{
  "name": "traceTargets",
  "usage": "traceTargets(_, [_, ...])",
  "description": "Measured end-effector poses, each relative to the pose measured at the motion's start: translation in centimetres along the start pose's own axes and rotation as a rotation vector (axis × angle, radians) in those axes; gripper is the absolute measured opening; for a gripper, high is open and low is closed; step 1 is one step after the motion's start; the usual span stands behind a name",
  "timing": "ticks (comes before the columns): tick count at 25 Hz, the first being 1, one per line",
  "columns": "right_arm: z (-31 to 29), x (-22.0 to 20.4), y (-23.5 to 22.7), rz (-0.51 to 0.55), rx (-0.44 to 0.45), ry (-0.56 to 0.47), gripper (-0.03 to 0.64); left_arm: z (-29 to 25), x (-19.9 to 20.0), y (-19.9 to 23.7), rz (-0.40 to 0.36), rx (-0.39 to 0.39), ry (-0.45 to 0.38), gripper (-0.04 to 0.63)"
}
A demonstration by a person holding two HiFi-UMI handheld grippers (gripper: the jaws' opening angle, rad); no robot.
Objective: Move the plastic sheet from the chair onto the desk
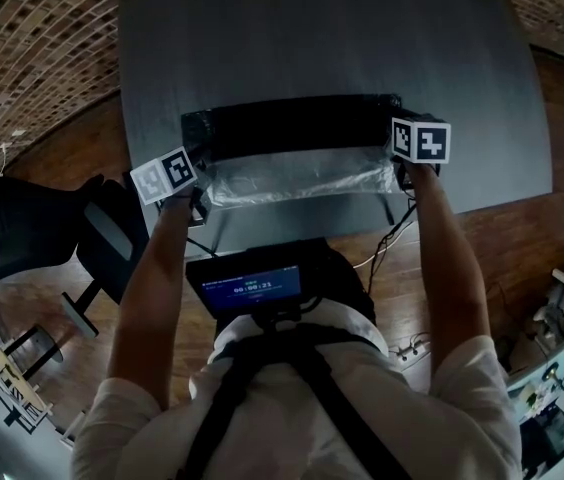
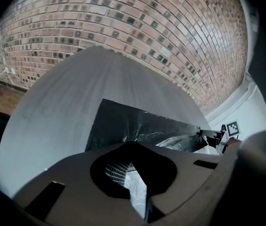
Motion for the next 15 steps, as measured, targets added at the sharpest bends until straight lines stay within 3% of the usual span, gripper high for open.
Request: traceTargets(15, [-0.3, 0.5, -1.8, 0.077, -0.086, 0.029, 0.0, 1.6, -0.5, 2.8, -0.065, 0.091, -0.028, 0.003])
Point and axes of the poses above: the fingertips, and each gripper's own axes: z backward along the fingers, y to its left, x out of its top, the point moved 1 cm from there along z, backward along the fingers, and after that the axes turned 13 degrees about z, right-handed, at the moved point
